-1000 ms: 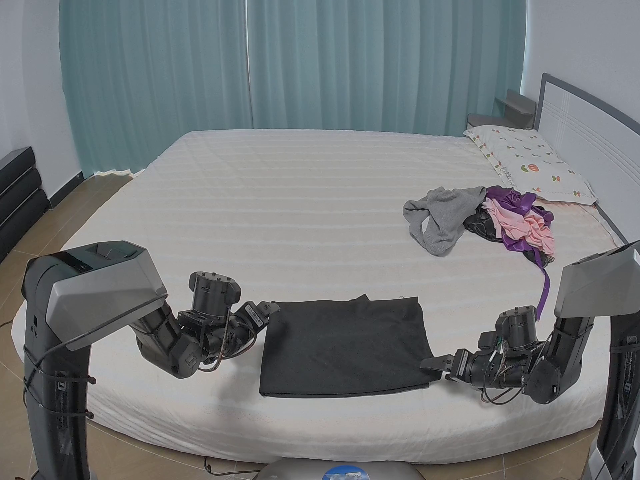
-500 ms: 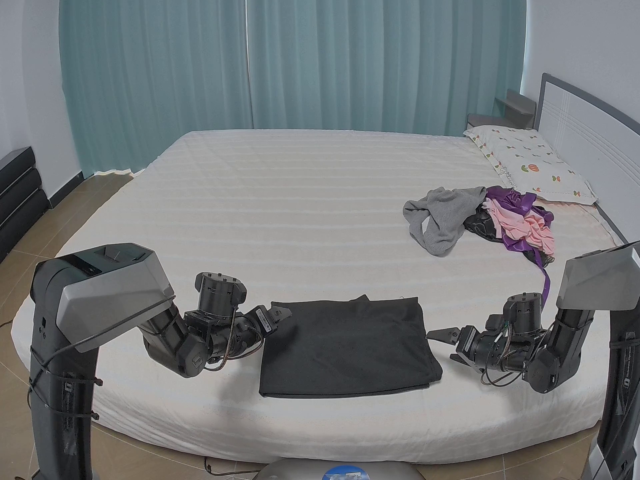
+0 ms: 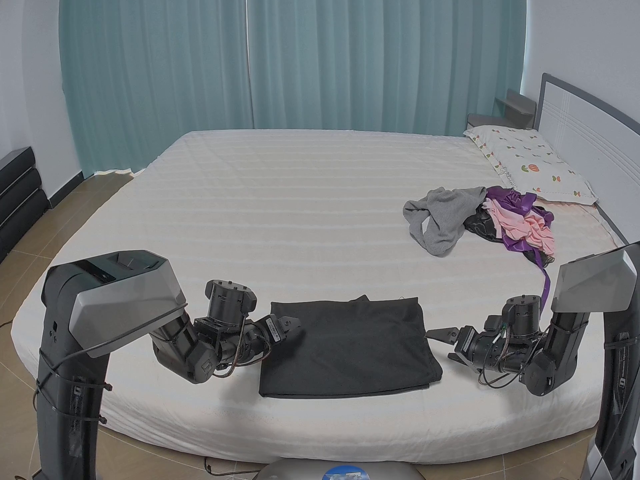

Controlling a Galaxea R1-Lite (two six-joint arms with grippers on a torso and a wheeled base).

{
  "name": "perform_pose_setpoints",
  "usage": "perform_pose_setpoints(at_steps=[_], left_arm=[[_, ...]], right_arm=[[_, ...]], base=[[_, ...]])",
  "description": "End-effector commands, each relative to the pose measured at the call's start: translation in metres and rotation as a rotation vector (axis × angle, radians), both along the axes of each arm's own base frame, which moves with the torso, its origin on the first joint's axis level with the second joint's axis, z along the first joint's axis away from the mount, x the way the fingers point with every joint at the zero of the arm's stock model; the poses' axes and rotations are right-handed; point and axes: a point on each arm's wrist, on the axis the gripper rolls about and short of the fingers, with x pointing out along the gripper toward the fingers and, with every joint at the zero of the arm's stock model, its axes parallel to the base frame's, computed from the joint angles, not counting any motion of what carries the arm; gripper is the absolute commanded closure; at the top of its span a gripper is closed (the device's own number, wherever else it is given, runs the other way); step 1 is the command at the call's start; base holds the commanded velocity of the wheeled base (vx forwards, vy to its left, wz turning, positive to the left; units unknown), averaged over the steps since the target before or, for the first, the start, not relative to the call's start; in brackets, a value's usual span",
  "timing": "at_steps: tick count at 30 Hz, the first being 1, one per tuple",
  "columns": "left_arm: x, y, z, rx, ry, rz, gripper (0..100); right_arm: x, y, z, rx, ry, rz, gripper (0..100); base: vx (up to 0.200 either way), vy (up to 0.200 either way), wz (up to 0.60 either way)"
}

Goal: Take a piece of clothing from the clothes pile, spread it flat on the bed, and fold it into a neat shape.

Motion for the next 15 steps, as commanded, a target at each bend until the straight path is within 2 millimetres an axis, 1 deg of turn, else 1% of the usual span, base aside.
perform_pose_setpoints(at_steps=[1, 5, 6, 15], left_arm=[[0.0002, -0.0015, -0.0059, 0.006, 0.006, -0.004, 0], [0.0014, -0.0026, -0.0061, 0.008, 0.007, -0.003, 0], [0.0017, -0.0027, -0.0059, 0.007, 0.005, -0.003, 100], [0.0033, -0.0023, -0.0047, 0.007, -0.004, 0.016, 100]], right_arm=[[0.0004, 0.0009, -0.0020, 0.000, 0.003, 0.002, 0], [0.0004, 0.0009, -0.0020, 0.000, 0.003, 0.002, 0], [0.0003, 0.0014, -0.0020, 0.000, 0.003, 0.004, 0], [0.0001, 0.0008, -0.0022, 0.000, 0.005, 0.002, 0]], base=[[0.000, 0.000, 0.00], [0.000, 0.000, 0.00], [0.000, 0.000, 0.00], [0.000, 0.000, 0.00]])
